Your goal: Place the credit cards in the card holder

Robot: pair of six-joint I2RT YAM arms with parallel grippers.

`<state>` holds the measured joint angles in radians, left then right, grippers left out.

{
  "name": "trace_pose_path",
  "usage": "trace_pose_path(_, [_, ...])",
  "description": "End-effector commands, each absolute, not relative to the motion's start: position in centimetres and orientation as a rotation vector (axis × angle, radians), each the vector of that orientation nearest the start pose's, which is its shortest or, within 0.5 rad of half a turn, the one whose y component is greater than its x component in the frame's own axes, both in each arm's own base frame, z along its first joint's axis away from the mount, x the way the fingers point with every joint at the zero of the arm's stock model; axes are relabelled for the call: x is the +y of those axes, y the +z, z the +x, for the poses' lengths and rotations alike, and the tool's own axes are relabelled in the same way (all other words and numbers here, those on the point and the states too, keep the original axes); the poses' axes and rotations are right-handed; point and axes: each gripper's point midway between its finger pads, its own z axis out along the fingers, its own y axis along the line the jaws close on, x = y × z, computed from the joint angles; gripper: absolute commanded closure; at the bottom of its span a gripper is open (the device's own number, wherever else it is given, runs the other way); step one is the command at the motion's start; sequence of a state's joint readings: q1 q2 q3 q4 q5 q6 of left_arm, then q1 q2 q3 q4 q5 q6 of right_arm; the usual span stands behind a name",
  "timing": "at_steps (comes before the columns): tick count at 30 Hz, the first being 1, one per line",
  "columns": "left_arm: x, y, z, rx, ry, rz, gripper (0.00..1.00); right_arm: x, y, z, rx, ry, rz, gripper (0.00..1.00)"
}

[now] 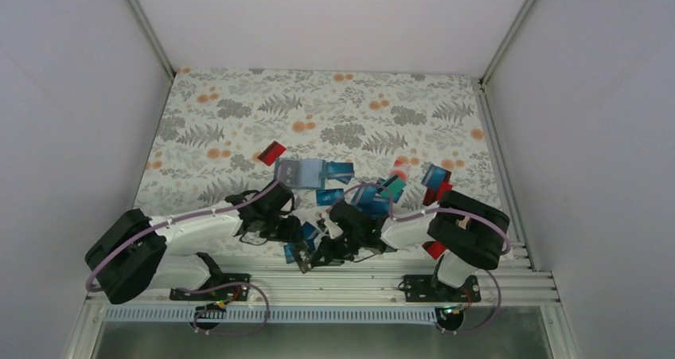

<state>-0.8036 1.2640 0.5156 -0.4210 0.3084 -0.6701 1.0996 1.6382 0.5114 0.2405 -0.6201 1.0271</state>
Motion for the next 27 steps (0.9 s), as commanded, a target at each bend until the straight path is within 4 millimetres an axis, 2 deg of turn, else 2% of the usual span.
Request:
trace_pose_path(1, [-22.2, 3.8, 15.1, 2.896, -0.726, 0.255, 0.61, 33.0, 1.1, 6.9, 2.994, 1.332, -0.413, 0.96])
trace_pose_path(5, [-22.1, 5.1, 16.5, 2.846, -0.682, 0.207, 0.62, 32.4, 1.8, 7.2, 2.974, 1.332, -0.407, 0.96])
trace_pose_path(12, [-22.4, 6.9, 18.1, 2.791, -0.655, 0.142, 0.62, 31.5, 3.4, 7.4, 2.898, 1.52, -0.425, 0.96])
trace_pose_path(15, [-22.3, 8.0, 18.7, 2.761, -0.647, 0.115, 0.63, 31.3, 4.5, 7.9, 2.845, 1.589, -0.443, 0.96])
trace_pose_path(21, [-22.2, 10.6, 20.3, 2.664, -0.653, 0.039, 0.62, 30.7, 8.2, 9.5, 2.707, 1.718, -0.481, 0.96])
trace_pose_path(27, [-21.9, 12.0, 21.9, 2.598, -0.638, -0.03, 0.62, 30.0, 9.8, 11.2, 2.621, 1.802, -0.464, 0.96])
